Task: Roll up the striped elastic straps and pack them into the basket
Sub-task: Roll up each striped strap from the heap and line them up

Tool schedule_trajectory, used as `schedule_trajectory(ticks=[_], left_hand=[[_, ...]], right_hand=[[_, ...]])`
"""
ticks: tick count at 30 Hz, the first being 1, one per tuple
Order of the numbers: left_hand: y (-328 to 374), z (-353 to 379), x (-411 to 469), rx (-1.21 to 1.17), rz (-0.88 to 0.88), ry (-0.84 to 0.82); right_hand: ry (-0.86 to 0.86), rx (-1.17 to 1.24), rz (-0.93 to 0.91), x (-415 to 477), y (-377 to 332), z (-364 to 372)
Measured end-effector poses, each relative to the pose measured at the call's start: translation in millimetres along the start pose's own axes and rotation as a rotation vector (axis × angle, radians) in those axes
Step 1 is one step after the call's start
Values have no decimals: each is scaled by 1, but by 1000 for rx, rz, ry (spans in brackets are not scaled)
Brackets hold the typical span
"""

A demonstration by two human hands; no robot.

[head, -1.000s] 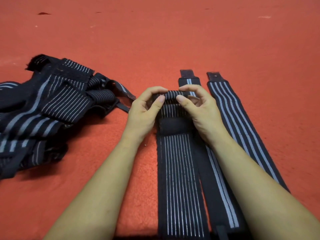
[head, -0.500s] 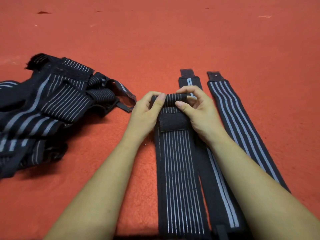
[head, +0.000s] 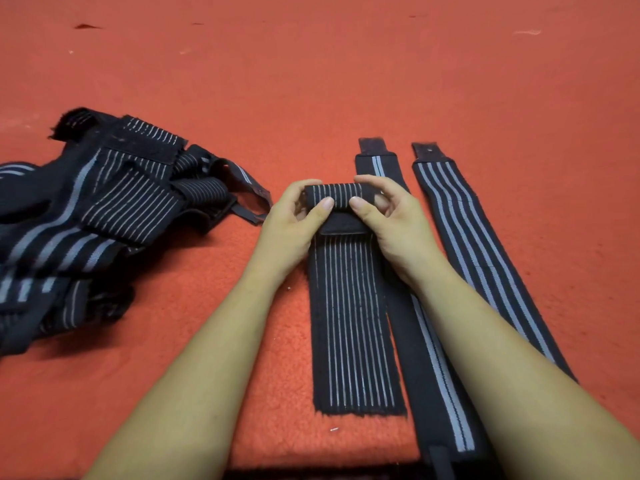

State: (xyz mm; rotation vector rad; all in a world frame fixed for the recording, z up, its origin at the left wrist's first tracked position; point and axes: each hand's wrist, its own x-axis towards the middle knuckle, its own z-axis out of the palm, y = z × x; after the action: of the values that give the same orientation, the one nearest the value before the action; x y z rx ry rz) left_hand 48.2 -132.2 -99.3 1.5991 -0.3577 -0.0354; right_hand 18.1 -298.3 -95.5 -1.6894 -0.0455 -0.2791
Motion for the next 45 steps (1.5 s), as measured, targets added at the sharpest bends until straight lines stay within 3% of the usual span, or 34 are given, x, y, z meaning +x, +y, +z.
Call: schedule_trajectory(ticks=[13,17,21,27,30,34,39,45], left_hand=[[-2,10,-1,-142,-142,-34],[4,10,-1,-103,-115,62],[1,2,0,-105,-48,40],[0,-1,0,-60,60,-69],[-1,3,-2,-40,16,-133],[-2,4,-2,-38,-6,-138],[-4,3,-1,125,88,-63],[-4,6,3,30,6,-24]], right_hand=[[17,160,-35,0,-2,-2],[-59,199,-19,-2,-3,-2],[-76,213,6,-4,-5,0],[-75,-2,67,-2,-2,3],[-161,-127,140,-3,2,3],[-183,-123,119,-5,0,2],[-146,159,38,-3,0,2],[-150,266,4,0,1,2]])
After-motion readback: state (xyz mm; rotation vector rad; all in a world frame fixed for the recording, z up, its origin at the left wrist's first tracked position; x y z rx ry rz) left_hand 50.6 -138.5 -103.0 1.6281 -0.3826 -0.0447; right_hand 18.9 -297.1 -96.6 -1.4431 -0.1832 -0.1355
